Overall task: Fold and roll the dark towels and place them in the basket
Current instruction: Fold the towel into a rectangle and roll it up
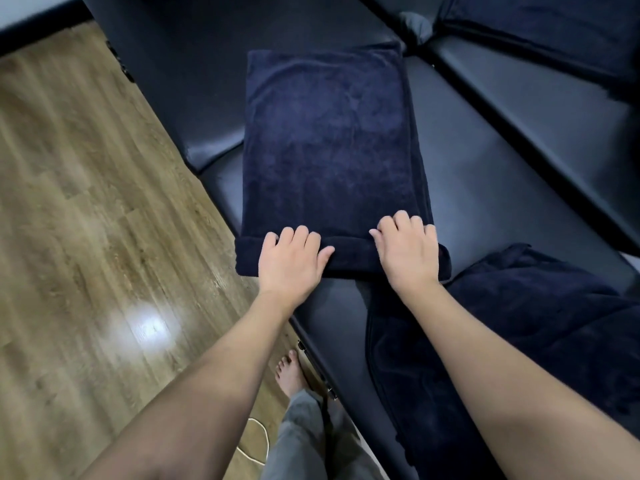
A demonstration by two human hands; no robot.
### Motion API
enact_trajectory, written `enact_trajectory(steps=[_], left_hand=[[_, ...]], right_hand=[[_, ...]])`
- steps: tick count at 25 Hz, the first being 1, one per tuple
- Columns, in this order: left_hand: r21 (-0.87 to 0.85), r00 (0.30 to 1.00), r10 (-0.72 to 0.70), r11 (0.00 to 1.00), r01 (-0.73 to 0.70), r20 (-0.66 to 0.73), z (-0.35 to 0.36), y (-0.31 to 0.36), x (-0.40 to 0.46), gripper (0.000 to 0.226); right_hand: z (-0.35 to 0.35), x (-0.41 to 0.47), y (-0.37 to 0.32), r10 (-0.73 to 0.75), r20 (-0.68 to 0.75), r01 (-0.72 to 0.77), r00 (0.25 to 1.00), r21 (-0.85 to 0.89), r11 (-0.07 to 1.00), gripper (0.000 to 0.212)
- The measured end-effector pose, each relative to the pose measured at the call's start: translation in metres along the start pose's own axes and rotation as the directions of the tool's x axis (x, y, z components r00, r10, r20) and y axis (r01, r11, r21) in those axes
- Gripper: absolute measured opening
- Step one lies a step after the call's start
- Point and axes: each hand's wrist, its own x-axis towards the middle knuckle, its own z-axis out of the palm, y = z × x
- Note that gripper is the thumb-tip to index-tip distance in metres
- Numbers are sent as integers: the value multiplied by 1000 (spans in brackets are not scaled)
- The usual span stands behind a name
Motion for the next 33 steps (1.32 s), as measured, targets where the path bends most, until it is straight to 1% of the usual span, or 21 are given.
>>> enact_trajectory(steps=[1, 2, 4, 6, 7, 9, 12, 13, 15, 16, 17, 18, 19, 21, 22, 23, 24, 27, 29, 30, 33], left_hand=[[3, 1000, -11, 1000, 11, 26, -3, 0, 8, 47], [0, 998, -24, 1000, 24, 58, -6, 0, 16, 49], [-17, 987, -45, 999, 48, 152, -11, -1, 26, 52], [-24, 976, -60, 998, 66, 211, -13, -2, 32, 49], [-43, 977, -68, 996, 78, 201, -14, -1, 33, 47], [-69, 990, -71, 994, 80, 122, -12, -1, 26, 45], [-46, 1000, 6, 999, -5, 21, -4, -6, 1, 49], [-45, 999, 36, 998, -36, 12, -2, -5, -7, 54], [-25, 1000, 20, 999, -19, 14, 2, -6, -11, 61], [-13, 1000, 0, 1000, 0, 28, 2, -6, -4, 61], [8, 999, -3, 1000, 3, 49, 1, -7, 6, 60], [29, 998, 6, 1000, -8, 70, -2, -9, 18, 59], [34, 994, 26, 999, -30, 107, -6, -11, 28, 59], [1, 980, 64, 998, -65, 187, -14, -16, 45, 59], [-23, 973, 79, 997, -76, 217, -17, -19, 53, 59], [-49, 967, 86, 996, -76, 241, -20, -20, 59, 58], [-75, 963, 87, 995, -70, 257, -21, -21, 66, 57], [-125, 937, 43, 992, 1, 346, -25, -21, 82, 57], [-134, 925, 26, 991, 27, 380, -28, -21, 84, 55], [-128, 936, 28, 992, 18, 351, -26, -21, 81, 51], [-63, 985, 70, 996, -60, 157, -20, -16, 53, 47]], right_hand=[[2, -7, -2, -52, -114, 52, 992, -4, 999, 31], [4, -13, -2, -109, -178, 113, 978, 11, 994, 32], [10, -29, -1, -180, -193, 191, 965, 40, 981, 38], [17, -37, 3, -174, -159, 177, 972, 3, 984, 47], [19, -34, 6, -164, -131, 163, 978, -22, 986, 49], [18, -21, 9, -183, -61, 181, 981, -28, 983, 50], [5, 0, 10, -262, 49, 260, 964, 47, 965, 65], [-4, 9, 13, -262, 137, 248, 955, 110, 962, 66], [-17, 25, 16, -218, 342, 125, 914, 273, 954, 56], [-17, 29, 16, -200, 402, 72, 894, 311, 948, 53], [-15, 30, 16, -183, 411, 64, 893, 286, 956, 52], [-15, 28, 14, -177, 366, 102, 914, 215, 971, 53], [-13, 25, 10, -181, 267, 152, 947, 124, 980, 54], [-8, 15, -1, -167, 55, 168, 984, -3, 986, 49], [-5, 11, -6, -156, -28, 155, 987, -19, 988, 44], [-5, 8, -10, -149, -71, 149, 986, -11, 989, 41], [-2, 5, -12, -148, -83, 148, 985, -8, 989, 42], [10, -5, -13, -163, -59, 161, 985, -42, 986, 60], [15, -2, -9, -178, -68, 174, 982, -57, 983, 62], [16, 4, -7, -190, -72, 186, 979, -55, 981, 60], [12, 21, -4, -222, -25, 222, 975, -1, 975, 57]])
